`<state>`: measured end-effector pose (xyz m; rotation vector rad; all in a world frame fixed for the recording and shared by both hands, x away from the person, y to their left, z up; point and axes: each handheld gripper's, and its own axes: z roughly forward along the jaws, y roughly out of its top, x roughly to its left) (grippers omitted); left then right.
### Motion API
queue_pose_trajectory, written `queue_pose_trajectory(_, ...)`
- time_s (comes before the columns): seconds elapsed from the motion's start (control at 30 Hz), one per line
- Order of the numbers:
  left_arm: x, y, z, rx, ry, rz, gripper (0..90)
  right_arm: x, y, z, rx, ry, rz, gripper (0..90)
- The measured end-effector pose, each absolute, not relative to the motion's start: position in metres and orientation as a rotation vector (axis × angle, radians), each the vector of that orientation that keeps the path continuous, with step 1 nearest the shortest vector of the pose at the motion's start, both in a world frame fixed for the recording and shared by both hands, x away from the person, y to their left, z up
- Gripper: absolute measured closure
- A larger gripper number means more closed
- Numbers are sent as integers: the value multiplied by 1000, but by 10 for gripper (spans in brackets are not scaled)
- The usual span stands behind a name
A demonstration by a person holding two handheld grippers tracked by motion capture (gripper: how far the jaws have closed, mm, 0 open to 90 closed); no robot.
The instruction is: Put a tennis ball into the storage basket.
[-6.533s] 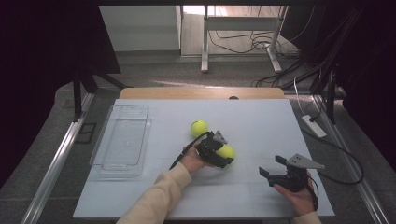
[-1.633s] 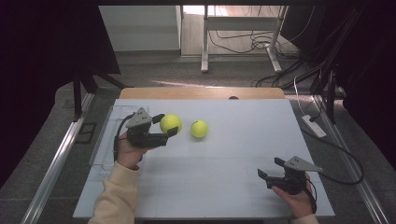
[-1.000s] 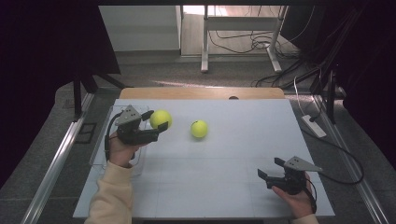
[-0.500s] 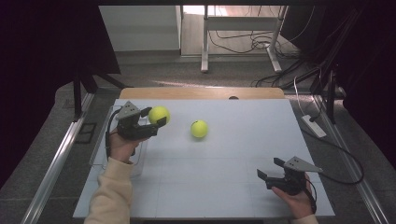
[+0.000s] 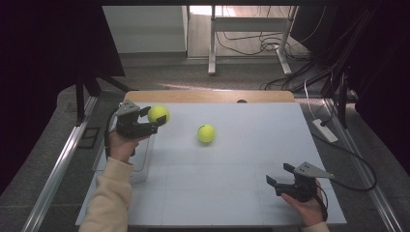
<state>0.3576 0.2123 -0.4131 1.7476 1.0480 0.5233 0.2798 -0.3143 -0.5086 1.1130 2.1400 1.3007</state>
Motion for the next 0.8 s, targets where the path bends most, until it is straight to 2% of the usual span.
queue_pose_trajectory(0.8, 376, 231, -409, 1785, 1128, 588, 276, 280, -315, -509, 1117, 2140, 1292, 132)
